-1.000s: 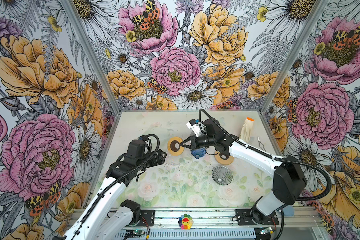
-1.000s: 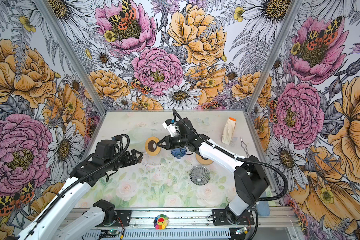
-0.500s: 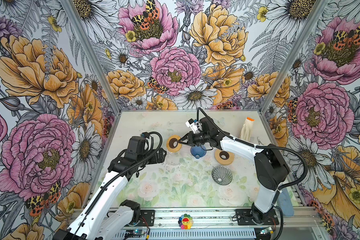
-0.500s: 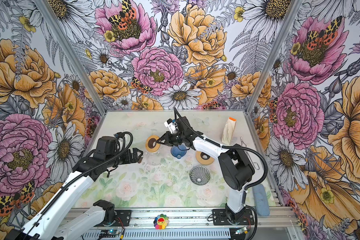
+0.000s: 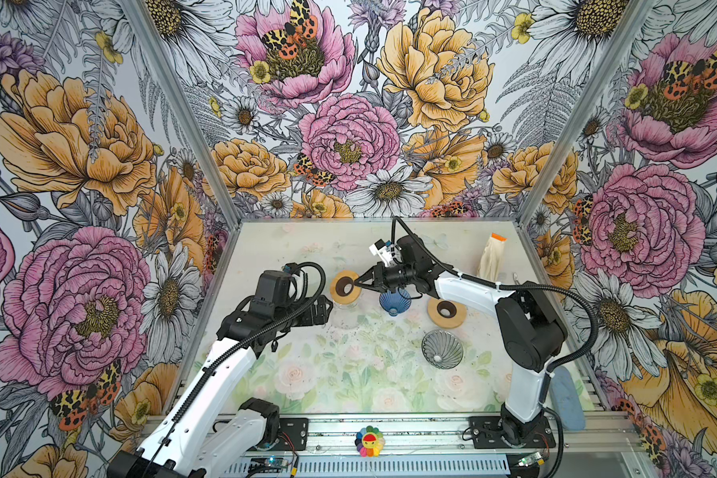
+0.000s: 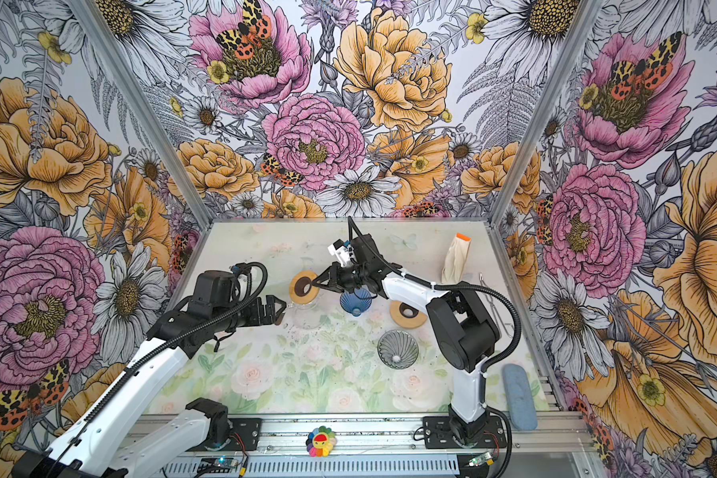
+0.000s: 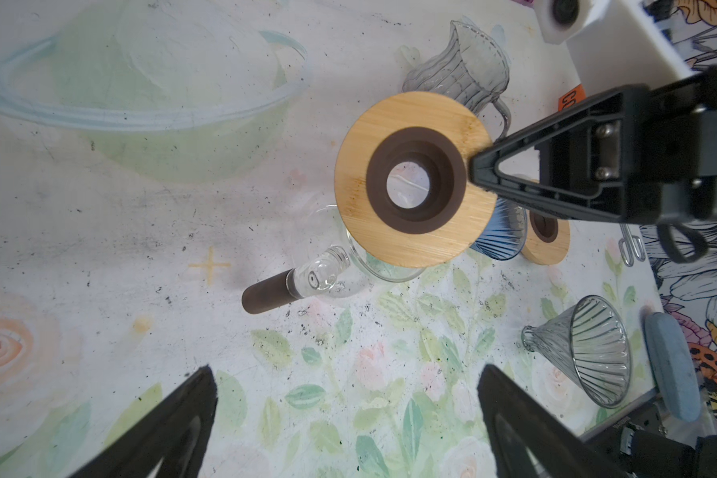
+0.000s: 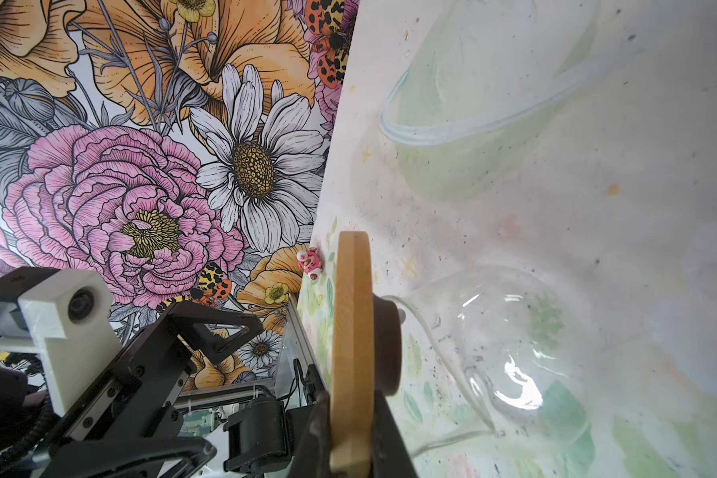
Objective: Place the coffee filter in the dripper
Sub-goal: 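Lift the bamboo ring with the right gripper and carry it over the blue dripper, then lower the bamboo ring onto the glass server's mouth and open the right gripper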
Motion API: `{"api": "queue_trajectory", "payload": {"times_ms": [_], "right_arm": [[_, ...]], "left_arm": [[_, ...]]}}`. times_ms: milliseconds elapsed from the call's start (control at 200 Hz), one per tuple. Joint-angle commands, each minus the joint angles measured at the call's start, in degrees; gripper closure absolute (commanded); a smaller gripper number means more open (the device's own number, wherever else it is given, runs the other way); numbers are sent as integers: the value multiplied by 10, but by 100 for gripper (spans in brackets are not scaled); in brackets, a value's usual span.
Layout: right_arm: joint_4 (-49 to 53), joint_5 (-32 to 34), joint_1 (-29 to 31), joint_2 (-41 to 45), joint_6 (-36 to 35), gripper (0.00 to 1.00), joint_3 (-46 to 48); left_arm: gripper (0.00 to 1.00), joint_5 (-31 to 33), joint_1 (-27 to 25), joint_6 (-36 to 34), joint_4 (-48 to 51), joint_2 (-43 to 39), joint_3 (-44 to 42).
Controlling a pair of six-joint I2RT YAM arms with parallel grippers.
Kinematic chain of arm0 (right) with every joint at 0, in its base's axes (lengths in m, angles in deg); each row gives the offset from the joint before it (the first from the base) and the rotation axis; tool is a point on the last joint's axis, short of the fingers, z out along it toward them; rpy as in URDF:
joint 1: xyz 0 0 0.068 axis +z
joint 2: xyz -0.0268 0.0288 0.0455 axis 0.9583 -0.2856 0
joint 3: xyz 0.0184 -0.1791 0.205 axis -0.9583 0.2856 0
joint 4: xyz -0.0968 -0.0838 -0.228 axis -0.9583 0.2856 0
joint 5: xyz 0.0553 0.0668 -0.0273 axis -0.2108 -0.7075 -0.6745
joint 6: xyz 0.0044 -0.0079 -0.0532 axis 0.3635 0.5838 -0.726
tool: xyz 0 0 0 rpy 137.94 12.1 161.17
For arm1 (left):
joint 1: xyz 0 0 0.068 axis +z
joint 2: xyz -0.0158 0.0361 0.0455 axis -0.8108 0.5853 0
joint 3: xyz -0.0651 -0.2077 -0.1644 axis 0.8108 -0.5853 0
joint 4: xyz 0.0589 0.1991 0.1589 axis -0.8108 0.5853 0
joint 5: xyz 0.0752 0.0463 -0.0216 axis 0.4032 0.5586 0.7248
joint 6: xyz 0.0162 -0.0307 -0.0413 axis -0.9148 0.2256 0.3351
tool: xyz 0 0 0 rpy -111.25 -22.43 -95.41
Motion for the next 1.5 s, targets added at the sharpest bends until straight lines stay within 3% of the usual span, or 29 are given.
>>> {"api": "queue_trajectory", "payload": {"times_ms": [0,285,826,1086,1491], "right_arm": [[-27,-13,-5,-4,6,98,8],[-48,-27,-7,-11,20,87,20],[-81,-48,-7,-10,46,86,42],[-93,-43,-8,-1,55,76,52],[-93,-26,-19,14,55,74,73]], "left_arm": [[1,-3,7,-6,-13,-1,5],[1,-7,7,-2,-18,9,0],[1,-11,7,2,-24,5,-18],[1,-8,6,4,-24,6,-16],[1,-12,5,4,-27,9,-14]]}}
